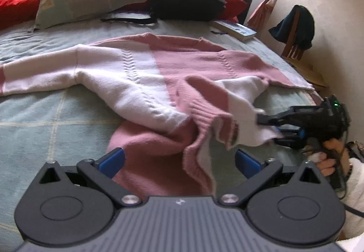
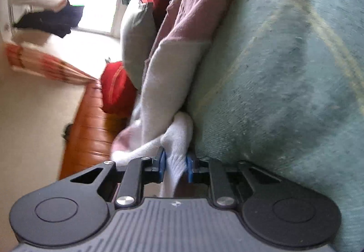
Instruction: Fold clothes
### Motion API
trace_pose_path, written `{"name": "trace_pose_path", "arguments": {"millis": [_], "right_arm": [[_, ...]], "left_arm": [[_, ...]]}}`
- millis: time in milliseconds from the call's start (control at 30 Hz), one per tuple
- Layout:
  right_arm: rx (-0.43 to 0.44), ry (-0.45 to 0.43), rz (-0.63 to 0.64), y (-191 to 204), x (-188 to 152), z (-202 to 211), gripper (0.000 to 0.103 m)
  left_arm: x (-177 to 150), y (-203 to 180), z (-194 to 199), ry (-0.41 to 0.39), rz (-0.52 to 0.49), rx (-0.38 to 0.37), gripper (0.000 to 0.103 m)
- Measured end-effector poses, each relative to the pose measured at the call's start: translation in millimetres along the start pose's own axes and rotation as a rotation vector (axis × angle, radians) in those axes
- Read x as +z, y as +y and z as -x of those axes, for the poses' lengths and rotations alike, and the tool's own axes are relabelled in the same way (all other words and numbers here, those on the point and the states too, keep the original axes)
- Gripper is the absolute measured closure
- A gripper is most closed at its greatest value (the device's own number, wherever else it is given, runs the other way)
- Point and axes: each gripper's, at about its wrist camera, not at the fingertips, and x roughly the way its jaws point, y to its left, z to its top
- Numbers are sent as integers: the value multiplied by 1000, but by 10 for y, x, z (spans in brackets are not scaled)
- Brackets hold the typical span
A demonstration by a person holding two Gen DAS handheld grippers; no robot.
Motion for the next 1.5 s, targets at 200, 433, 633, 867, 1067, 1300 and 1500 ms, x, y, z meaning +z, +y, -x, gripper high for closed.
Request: {"name": "trace_pose_path", "arguments": {"millis": [200, 433, 633, 867, 1067, 1300, 1500], "right_arm": [[-40, -25, 41, 108, -94, 75, 90], [-38, -80, 106, 343, -223, 638, 90], [-25, -137, 194, 703, -368, 1059, 90], [-133, -220, 282, 847, -605, 1603, 90], [-149, -278, 312, 874, -738, 1893, 90], [-243, -322, 444, 1052, -774, 2027, 78], [-281, -384, 403, 968, -659, 2170, 77]], "left_arm": [[15, -84, 52, -15, -14, 19, 1], [23, -121, 201, -65, -9, 43, 1], [3, -173, 233, -71, -17, 56, 1], [-28, -252, 252, -73, -35, 53, 1], [-35, -317, 262, -74, -54, 56, 1], [-38, -361, 270, -76, -63, 56, 1], [-26, -366, 245, -67, -66, 59, 1]]}}
